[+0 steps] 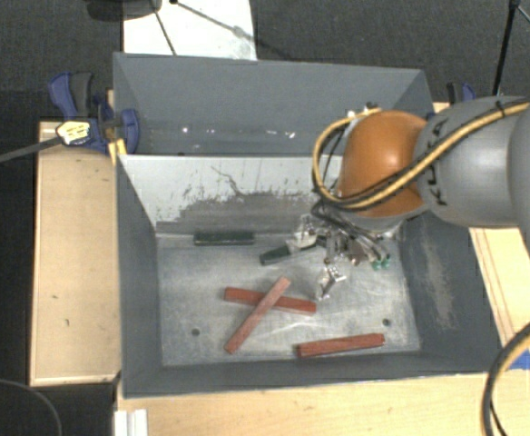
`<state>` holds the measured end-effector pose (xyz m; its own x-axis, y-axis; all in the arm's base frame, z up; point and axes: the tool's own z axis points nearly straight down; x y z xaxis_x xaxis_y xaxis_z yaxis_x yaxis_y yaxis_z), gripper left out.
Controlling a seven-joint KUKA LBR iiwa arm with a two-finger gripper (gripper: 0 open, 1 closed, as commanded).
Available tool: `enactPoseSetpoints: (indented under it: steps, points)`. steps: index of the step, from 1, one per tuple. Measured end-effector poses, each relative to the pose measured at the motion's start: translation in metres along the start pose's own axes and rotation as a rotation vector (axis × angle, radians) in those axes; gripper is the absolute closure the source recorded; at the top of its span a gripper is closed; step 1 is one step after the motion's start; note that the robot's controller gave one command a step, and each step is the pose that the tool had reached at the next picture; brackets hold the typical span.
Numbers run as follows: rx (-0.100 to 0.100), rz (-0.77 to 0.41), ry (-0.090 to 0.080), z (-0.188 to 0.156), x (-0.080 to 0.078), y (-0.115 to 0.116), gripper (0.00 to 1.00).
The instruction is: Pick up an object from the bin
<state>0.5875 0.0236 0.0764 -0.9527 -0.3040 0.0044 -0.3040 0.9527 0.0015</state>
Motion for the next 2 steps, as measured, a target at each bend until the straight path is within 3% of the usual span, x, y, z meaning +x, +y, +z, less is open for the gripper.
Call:
enactPoseSetpoints:
  steps: [1, 2]
  points:
    - [0.000, 0.000, -0.005, 0.000, -0.001, 0.001, 0.00]
    - [0.001, -0.155, -0.010, 0.002, 0.013, 0.093, 1.00]
